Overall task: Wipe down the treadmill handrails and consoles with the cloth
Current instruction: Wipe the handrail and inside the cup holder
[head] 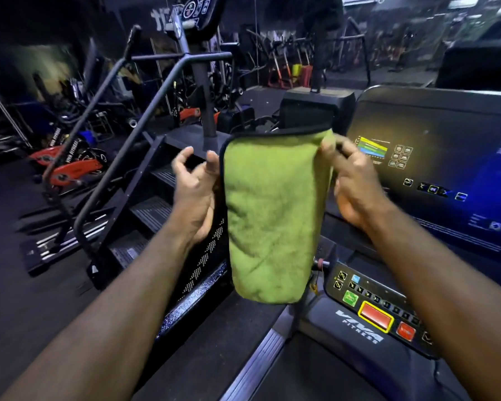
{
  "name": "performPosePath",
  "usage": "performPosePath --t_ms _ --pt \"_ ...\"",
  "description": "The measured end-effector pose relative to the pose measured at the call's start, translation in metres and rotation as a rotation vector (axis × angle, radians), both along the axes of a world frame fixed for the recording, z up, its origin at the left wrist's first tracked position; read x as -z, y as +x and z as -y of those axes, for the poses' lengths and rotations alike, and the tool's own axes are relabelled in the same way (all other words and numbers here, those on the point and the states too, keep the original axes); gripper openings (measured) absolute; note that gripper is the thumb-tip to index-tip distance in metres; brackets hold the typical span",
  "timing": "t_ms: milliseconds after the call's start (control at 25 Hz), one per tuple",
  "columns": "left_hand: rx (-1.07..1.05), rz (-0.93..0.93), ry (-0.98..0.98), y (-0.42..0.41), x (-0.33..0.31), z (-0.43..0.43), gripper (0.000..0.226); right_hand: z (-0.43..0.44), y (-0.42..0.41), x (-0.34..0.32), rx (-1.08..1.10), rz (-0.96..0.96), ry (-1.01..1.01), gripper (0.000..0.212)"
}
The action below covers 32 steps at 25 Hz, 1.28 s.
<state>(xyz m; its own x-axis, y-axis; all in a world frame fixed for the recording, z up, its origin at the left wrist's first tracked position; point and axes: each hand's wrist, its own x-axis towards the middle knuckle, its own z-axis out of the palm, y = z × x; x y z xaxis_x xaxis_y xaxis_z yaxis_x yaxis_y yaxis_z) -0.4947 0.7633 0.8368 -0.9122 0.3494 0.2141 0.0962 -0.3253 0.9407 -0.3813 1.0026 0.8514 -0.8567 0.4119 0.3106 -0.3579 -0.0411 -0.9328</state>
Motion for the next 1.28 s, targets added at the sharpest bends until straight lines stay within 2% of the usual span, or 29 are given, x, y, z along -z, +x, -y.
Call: performPosePath --t_ms 40,80,120,160,240,320,400,480,600,680,760,880,960,1040,1080,1120,1160,1240,1280 --pt "0.09 0.072 -0.097 0.008 0.007 0.0 0.112 0.001 -0.002 0.001 -0.049 0.015 -0.031 0.054" --pt "0.172 0.108 -0.235 0.02 0.026 0.003 0.125 0.004 0.001 0.015 -0.076 0.114 -0.007 0.062" --pt "0.257 0.143 -0.353 0.034 0.049 0.004 0.114 0.006 0.01 0.043 -0.062 0.264 0.043 0.063" --pt "0.305 0.205 -0.397 0.046 0.071 0.007 0.093 0.009 0.024 0.079 -0.034 0.41 0.02 0.063" --pt "0.264 0.363 -0.343 0.054 0.104 0.003 0.056 0.013 0.053 0.138 -0.012 0.624 -0.233 0.063" --pt "0.23 0.491 -0.327 0.055 0.122 -0.006 0.037 0.015 0.07 0.163 -0.004 0.626 -0.365 0.053" --pt "0.162 0.586 -0.281 0.054 0.124 -0.013 0.025 0.02 0.073 0.154 0.072 0.565 -0.411 0.044" --pt "0.097 0.61 -0.234 0.05 0.12 -0.016 0.017 0.02 0.073 0.145 0.164 0.469 -0.456 0.047" --pt "0.007 0.507 -0.291 0.046 0.105 -0.011 0.007 0.021 0.082 0.135 0.371 0.402 -0.244 0.062" --pt "-0.015 0.433 -0.34 0.049 0.098 -0.006 0.031 0.021 0.089 0.134 0.41 0.367 -0.048 0.06" --pt "0.034 0.297 -0.362 0.05 0.094 0.0 0.053 0.018 0.094 0.132 0.348 0.335 0.082 0.061" --pt "0.093 -0.091 -0.593 0.044 0.086 0.011 0.073 0.009 0.094 0.125 0.328 0.435 0.442 0.079" --pt "0.057 -0.326 -0.79 0.045 0.078 0.015 0.063 0.005 0.093 0.12 0.365 0.488 0.543 0.068" --pt "0.015 -0.497 -0.921 0.046 0.071 0.019 0.04 -0.001 0.094 0.113 0.339 0.519 0.507 0.039" --pt "0.019 -0.531 -0.947 0.044 0.069 0.022 0.03 -0.006 0.096 0.11 0.309 0.524 0.477 0.032" --pt "0.062 -0.498 -0.907 0.039 0.068 0.025 0.023 -0.011 0.099 0.11 0.257 0.493 0.411 0.031" --pt "0.163 -0.362 -0.761 0.036 0.067 0.028 0.02 -0.013 0.102 0.11 0.183 0.43 0.282 0.033" --pt "0.398 0.064 -0.333 0.043 0.067 0.029 0.027 -0.001 0.105 0.111 0.025 0.318 -0.031 0.035" --pt "0.44 0.22 -0.199 0.051 0.072 0.026 0.037 0.009 0.105 0.114 -0.019 0.301 -0.146 0.034"
